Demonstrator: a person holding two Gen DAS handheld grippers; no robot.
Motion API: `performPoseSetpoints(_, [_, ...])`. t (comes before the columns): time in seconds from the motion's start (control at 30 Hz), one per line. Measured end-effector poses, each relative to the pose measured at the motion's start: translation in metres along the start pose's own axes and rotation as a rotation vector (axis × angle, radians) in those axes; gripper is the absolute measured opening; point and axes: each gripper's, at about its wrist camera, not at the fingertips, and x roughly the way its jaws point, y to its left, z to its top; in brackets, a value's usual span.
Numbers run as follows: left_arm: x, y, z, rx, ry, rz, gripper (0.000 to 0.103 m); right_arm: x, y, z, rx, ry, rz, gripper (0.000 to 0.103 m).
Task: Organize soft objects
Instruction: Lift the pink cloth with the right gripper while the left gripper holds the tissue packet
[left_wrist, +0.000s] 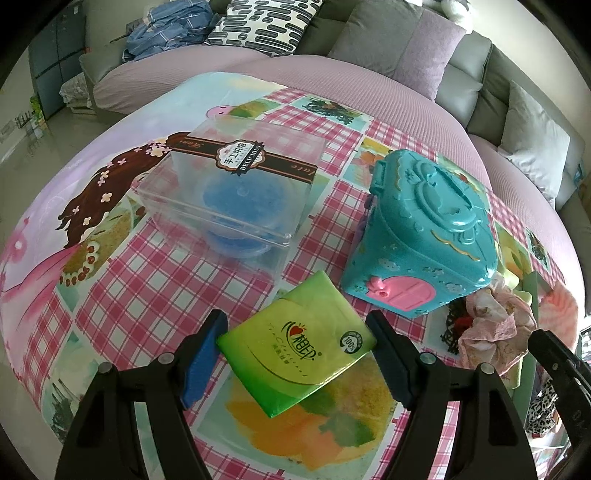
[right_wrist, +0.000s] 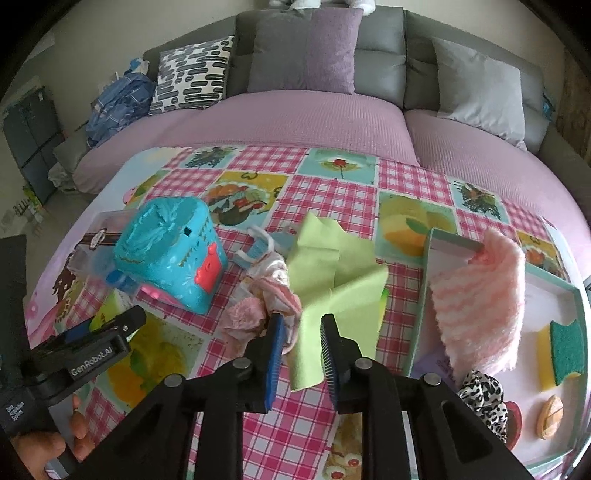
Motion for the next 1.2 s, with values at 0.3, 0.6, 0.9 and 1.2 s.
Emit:
performPoseSetpoints(0.3, [0.001, 0.001, 0.001, 0.005, 0.004, -0.005, 0.078, 0.008, 0.011, -0.001, -0.019, 0.001, 0.042, 0.023])
performPoseSetpoints(0.6, [0.002, 0.0, 0.001, 0.012, 0.007, -0.004, 0.078, 0.014, 0.014, -0.003, -0.027, 0.011, 0.049, 0.006])
performPoseSetpoints(0.9, [-0.004, 0.0, 0.0, 0.016, -0.009, -0.007, 0.078, -0.004, 0.017, 0.0, -0.047, -0.061, 0.07, 0.006])
performPoseSetpoints(1.2, [-0.022, -0.002, 0.0, 0.039, -0.046, -0.006, 0.078, -0.024, 0.018, 0.005, -0.047, -0.117, 0.092, 0.006])
